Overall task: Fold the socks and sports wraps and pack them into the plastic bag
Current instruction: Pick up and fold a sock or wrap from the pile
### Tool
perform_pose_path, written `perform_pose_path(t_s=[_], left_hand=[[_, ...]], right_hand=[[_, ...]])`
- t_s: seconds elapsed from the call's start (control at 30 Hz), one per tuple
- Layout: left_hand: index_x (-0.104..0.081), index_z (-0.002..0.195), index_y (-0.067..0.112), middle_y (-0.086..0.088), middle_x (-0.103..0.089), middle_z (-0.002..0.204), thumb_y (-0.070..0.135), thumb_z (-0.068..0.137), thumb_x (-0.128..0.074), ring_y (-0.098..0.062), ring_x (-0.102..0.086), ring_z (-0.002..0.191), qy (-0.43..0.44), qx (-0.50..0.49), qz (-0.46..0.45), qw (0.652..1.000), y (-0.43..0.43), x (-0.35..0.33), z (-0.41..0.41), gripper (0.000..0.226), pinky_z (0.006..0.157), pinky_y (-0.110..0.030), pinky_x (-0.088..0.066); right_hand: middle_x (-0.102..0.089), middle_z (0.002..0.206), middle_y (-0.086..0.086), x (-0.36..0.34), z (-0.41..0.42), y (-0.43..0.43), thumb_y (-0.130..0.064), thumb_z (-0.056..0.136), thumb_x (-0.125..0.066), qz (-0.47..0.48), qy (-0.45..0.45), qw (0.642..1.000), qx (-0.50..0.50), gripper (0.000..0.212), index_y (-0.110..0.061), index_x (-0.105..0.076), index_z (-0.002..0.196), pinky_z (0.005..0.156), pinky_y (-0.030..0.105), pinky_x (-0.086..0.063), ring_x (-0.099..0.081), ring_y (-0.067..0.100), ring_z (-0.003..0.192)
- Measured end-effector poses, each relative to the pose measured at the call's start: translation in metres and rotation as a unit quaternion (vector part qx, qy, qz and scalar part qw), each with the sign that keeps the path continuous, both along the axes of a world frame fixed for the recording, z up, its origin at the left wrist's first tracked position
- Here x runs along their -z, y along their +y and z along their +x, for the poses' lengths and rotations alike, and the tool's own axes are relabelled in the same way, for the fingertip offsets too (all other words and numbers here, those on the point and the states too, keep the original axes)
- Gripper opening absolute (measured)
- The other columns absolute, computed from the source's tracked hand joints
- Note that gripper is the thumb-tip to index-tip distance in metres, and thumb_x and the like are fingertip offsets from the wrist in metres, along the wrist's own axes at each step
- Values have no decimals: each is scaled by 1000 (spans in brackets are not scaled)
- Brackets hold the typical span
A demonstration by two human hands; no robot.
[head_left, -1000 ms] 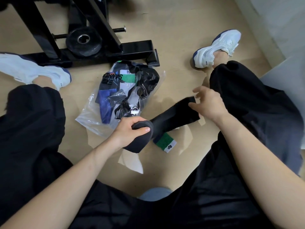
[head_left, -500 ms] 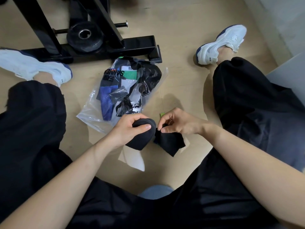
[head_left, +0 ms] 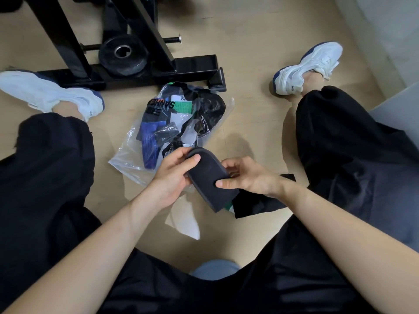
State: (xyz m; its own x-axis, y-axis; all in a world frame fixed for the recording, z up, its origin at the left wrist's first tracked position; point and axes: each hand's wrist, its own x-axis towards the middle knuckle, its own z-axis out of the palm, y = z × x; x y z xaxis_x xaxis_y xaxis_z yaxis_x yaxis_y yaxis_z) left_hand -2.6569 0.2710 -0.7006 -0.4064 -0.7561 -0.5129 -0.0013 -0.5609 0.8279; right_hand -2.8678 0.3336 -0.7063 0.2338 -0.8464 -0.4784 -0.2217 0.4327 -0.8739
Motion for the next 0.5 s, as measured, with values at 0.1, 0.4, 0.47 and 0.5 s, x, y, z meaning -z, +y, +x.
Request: perform_pose_path(t_s=[0.1, 0.4, 0.47, 0.5], left_hand=[[-62, 115, 6, -9, -69, 107, 11, 100, -58, -21, -65, 99, 8, -56, 12, 998, -5, -1, 2, 17, 88, -43, -55], [-64, 95, 13, -8, -69, 95, 16, 97, -64, -22, -67, 81, -35, -67, -6, 997, -8, -1, 4, 4, 63, -30, -57], [-64, 94, 13, -5, -69, 90, 14, 97, -63, -20, -65, 79, -39, -90, -20, 995, -9, 1, 3, 4, 63, -31, -58], [-64, 94, 12, -3, -69, 87, 13, 98, -63, -18, -65, 77, -45, -110, -24, 993, -11, 2, 4, 4, 63, -31, -58]], right_hand=[[-70, 89, 17, -1, -3, -2, -5, 86, -75, -22, -14, 998, 50, 20, 0, -67, 104, 79, 34, -54, -65, 18, 82], [-68, 90, 16, -12, -5, -9, 0, 85, -74, -112, 5, 987, 115, 21, -2, -67, 105, 72, 28, -53, -62, 15, 76], [-68, 85, 10, -15, -4, -8, 0, 84, -75, -101, 1, 990, 94, 23, 0, -65, 105, 69, 22, -53, -64, 10, 74], [-70, 87, 7, -15, -5, -7, 0, 83, -76, -92, 4, 993, 79, 26, -1, -64, 106, 69, 22, -53, -65, 8, 76]])
